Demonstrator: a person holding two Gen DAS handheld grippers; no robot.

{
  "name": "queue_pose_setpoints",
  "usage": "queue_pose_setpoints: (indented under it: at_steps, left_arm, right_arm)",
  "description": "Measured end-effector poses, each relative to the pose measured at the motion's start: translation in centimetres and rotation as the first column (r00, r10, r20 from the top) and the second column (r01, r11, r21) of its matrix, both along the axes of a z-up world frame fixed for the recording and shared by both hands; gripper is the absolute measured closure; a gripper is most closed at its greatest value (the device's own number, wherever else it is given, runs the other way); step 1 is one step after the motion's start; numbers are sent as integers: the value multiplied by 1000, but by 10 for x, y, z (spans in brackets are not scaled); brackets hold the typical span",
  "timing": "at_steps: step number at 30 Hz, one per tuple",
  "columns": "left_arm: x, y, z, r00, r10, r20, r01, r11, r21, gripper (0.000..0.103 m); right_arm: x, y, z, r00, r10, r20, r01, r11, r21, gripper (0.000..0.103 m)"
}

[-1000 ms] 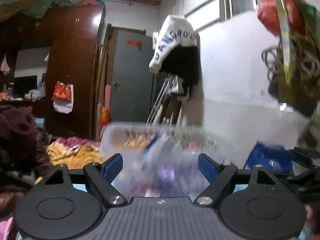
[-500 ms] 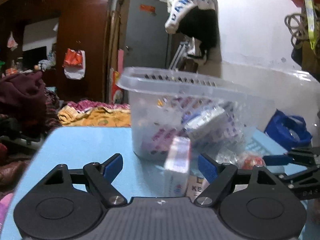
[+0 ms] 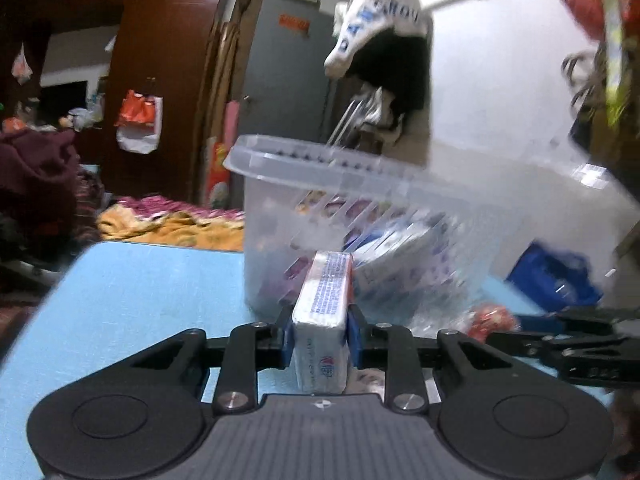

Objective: Organize objects
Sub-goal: 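Carry white medicine box to basket with left gripper while right carries red ball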

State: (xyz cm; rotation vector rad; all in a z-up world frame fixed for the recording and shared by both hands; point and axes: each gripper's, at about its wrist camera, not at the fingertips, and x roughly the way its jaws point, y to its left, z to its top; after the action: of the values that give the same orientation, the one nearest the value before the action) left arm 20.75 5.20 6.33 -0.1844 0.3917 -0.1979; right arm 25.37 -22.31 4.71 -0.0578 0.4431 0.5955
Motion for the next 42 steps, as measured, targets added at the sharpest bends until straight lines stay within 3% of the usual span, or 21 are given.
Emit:
queue_pose_setpoints:
  at_steps: [7, 17, 26, 34, 39, 42]
  left_arm:
    - [-16, 12, 2, 994, 6, 106, 5, 995, -97, 73]
    - [-16, 14, 3, 991, 5, 132, 12, 991, -131, 73]
    - [-27, 13, 5, 976, -50, 210, 79, 988, -131, 73]
    - [-21, 5, 2, 985, -53, 166, 65, 995, -69, 74]
    - [-12, -3, 0, 991, -115, 69, 117, 993, -20, 73]
    - [-18, 1, 1, 991, -95, 91, 97, 995, -25, 75]
  right_arm:
    - [-8, -3, 3, 998, -8, 64, 6, 999, 38, 61]
    - [-11, -5, 2, 994, -4, 105, -3, 998, 68, 62]
    - [-17, -5, 3, 988, 15, 154, -28, 996, 82, 62]
    - [-16, -6, 3, 989, 18, 150, -32, 995, 93, 62]
    - [-16, -6, 2, 989, 16, 150, -30, 995, 90, 62]
    - [-17, -6, 2, 988, 13, 152, -27, 996, 89, 62]
